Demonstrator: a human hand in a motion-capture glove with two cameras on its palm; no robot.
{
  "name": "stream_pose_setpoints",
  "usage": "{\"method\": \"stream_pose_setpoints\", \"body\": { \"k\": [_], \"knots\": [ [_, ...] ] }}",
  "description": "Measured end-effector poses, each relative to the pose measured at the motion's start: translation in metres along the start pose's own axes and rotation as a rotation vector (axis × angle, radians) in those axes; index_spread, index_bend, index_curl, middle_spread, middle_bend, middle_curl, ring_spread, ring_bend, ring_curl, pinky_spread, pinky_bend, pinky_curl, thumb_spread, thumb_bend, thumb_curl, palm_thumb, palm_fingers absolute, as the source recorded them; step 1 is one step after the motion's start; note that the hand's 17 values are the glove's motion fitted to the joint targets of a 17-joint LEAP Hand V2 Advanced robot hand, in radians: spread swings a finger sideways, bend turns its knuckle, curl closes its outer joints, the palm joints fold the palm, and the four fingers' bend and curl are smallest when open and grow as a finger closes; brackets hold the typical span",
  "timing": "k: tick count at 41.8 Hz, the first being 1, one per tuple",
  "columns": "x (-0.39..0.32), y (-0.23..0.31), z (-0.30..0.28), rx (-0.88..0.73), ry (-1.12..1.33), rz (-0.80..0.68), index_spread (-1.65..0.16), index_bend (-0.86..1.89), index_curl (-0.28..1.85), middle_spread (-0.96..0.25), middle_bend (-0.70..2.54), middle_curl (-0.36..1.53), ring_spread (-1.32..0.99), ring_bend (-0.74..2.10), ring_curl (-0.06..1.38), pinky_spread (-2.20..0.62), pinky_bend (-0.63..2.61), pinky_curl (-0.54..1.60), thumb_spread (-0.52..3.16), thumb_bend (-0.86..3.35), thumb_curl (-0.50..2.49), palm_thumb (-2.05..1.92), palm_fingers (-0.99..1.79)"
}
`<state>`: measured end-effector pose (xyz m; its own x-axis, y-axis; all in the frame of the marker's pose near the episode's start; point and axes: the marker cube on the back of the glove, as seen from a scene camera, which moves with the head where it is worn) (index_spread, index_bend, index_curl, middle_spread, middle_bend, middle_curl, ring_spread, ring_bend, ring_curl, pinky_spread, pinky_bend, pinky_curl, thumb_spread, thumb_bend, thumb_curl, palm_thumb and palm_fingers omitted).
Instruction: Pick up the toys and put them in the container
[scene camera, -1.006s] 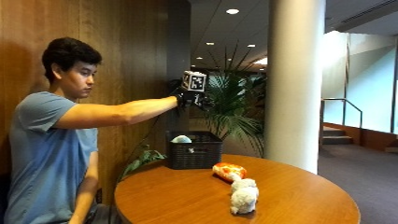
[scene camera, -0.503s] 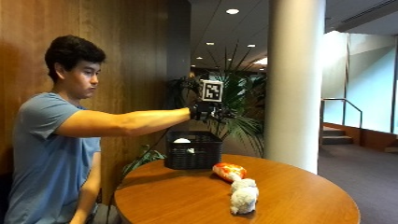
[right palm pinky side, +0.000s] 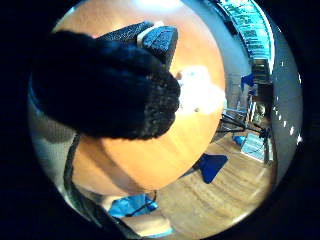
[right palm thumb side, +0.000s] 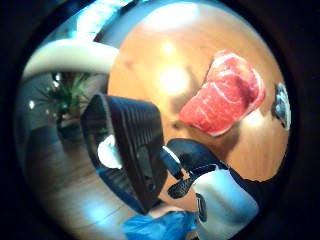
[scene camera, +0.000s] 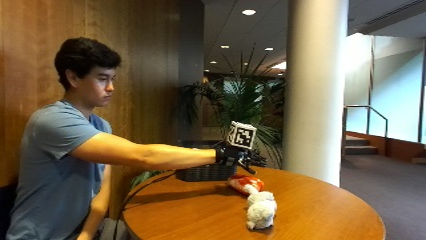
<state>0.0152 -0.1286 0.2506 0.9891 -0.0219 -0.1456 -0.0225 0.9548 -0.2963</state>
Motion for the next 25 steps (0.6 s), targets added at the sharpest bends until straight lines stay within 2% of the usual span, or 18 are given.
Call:
{"method": "stream_pose_setpoints", "body": {
  "k": [2, 3, 9, 12, 20, 25],
  "knots": [
    [0.0, -0.008, 0.014, -0.017, 0.036, 0.083, -0.27, 0.07, 0.16, 0.07, 0.11, 0.24, 0.08, 0.16, 0.27, 0.1, 1.38, 0.37, 1.13, -0.02, 0.35, 0.12, -0.3],
    [-0.002, -0.01, 0.019, -0.025, 0.034, 0.07, -0.27, 0.07, 0.16, 0.07, 0.11, 0.24, 0.08, 0.16, 0.27, 0.1, 1.38, 0.37, 1.13, -0.02, 0.35, 0.12, -0.3],
    [-0.025, -0.01, 0.04, -0.08, -0.072, -0.194, -0.27, 0.08, 0.16, 0.07, 0.11, 0.23, 0.08, 0.16, 0.26, 0.1, 1.38, 0.36, 1.13, -0.02, 0.34, 0.13, -0.3],
    [-0.025, -0.012, 0.052, -0.105, -0.072, -0.255, -0.27, 0.07, 0.15, 0.07, 0.11, 0.22, 0.08, 0.16, 0.26, 0.1, 1.39, 0.37, 1.14, 0.0, 0.35, 0.16, -0.3],
    [-0.026, -0.018, 0.073, -0.124, -0.088, -0.21, -0.27, 0.06, 0.14, 0.07, 0.09, 0.2, 0.08, 0.23, 0.27, 0.07, 1.43, 0.37, 1.2, 0.07, 0.37, 0.34, -0.24],
    [-0.014, -0.02, 0.075, -0.11, -0.133, -0.192, -0.29, 0.15, 0.15, 0.08, 0.06, 0.17, 0.06, 0.56, 0.36, -0.02, 1.37, 0.36, 1.28, 0.15, 0.39, 0.48, 0.01]
  ]
}}
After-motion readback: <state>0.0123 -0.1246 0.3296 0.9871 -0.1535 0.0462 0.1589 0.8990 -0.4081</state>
